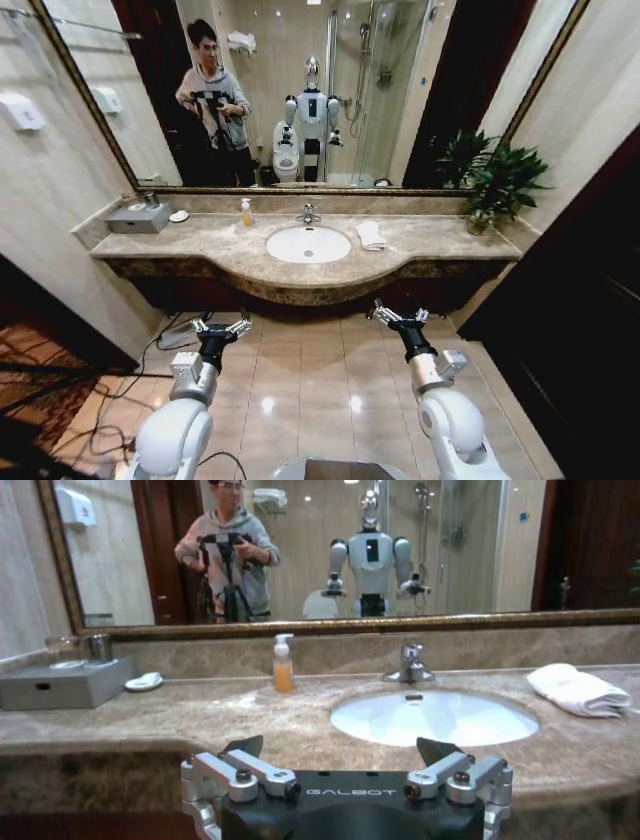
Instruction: Pick up the towel from the sink counter and wipe the mirror surface.
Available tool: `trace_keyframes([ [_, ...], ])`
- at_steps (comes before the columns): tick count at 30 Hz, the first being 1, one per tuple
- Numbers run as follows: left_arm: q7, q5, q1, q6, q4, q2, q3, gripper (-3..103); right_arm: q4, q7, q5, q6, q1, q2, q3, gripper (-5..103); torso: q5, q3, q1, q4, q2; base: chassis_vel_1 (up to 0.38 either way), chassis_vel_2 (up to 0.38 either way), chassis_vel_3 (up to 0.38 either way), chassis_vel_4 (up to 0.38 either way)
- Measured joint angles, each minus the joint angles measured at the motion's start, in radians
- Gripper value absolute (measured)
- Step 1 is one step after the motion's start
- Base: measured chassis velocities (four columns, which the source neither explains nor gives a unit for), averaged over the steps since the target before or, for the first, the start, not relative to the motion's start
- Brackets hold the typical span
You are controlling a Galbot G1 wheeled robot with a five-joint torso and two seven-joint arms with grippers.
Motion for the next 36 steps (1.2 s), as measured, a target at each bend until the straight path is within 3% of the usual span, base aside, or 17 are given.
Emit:
trace_keyframes([
  [12, 0.000, 0.000, 0.000, 0.000, 0.000, 0.000, 0.000, 100, 0.002, 0.038, 0.021, -0.014, 0.024, -0.025, -0.004, 100, 0.0001, 0.000, 0.000, 0.0000, 0.000, -0.276, 0.277, 0.272, -0.267],
  [16, 0.000, 0.000, 0.000, 0.000, 0.000, 0.000, 0.000, 100, 0.023, 0.088, 0.042, -0.076, 0.056, -0.072, -0.011, 100, 0.0004, 0.001, 0.001, 0.0001, 0.000, -0.220, 0.215, 0.172, -0.162],
  [23, 0.000, 0.000, 0.000, 0.000, 0.000, 0.000, 0.000, 100, -0.074, 0.157, 0.171, -0.227, 0.274, -0.219, -0.033, 100, 0.0002, 0.000, 0.000, -0.0005, 0.000, -0.067, 0.058, 0.005, -0.020],
  [27, 0.000, 0.000, 0.001, 0.000, 0.000, 0.000, 0.000, 100, -0.177, 0.170, 0.208, -0.253, 0.400, -0.257, -0.065, 100, 0.0004, 0.000, -0.001, 0.0006, 0.000, 0.055, -0.026, -0.059, 0.035],
  [36, 0.000, 0.000, 0.000, 0.000, 0.000, 0.000, 0.000, 100, -0.412, 0.179, 0.258, -0.325, 0.616, -0.305, -0.222, 100, 0.0002, 0.000, 0.000, 0.0000, 0.000, 0.020, -0.007, -0.009, 0.011],
])
